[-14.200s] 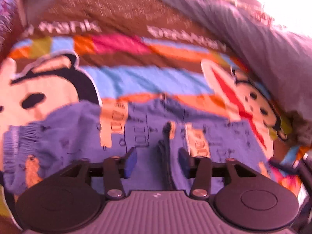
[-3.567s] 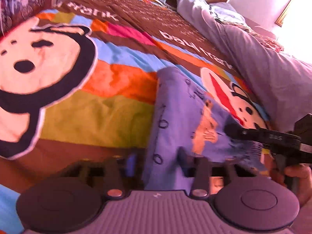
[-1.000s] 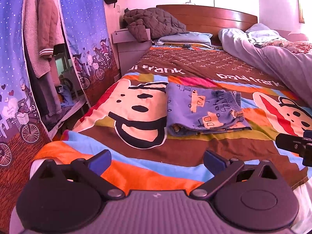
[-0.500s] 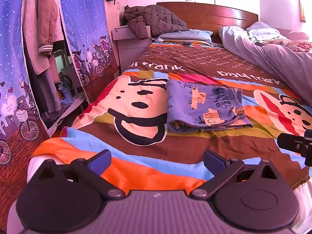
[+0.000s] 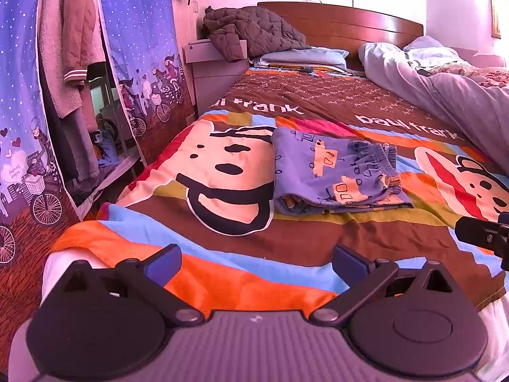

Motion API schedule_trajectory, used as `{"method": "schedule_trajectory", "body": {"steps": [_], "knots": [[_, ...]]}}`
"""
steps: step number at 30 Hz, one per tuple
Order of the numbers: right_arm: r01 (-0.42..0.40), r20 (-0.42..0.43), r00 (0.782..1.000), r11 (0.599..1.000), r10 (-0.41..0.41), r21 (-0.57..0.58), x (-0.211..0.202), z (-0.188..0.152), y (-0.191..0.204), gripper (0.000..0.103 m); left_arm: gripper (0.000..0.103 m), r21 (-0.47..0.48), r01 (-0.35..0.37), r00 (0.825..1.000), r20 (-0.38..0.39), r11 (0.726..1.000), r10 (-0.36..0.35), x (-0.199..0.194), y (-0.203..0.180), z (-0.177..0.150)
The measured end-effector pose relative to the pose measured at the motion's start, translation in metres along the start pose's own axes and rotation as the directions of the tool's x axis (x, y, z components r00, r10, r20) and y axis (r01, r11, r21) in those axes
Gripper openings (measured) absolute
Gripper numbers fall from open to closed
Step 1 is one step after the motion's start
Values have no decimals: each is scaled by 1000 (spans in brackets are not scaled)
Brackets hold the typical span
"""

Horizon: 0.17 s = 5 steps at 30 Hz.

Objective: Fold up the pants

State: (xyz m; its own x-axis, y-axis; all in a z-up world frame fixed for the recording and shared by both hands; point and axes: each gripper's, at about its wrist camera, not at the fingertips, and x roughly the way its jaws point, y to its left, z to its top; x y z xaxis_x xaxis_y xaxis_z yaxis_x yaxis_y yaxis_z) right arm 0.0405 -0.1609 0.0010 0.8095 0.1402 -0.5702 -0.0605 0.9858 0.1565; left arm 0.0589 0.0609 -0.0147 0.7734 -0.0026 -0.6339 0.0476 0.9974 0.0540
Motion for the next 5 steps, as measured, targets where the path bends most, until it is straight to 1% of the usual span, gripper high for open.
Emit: {"method": "schedule_trajectory", "body": {"steps": [5], "knots": [[-2,-1,1000,1000,2,1,0,0,-1,102,102,8,-4,1000,-1,1000,4,-1,-3,0]]}}
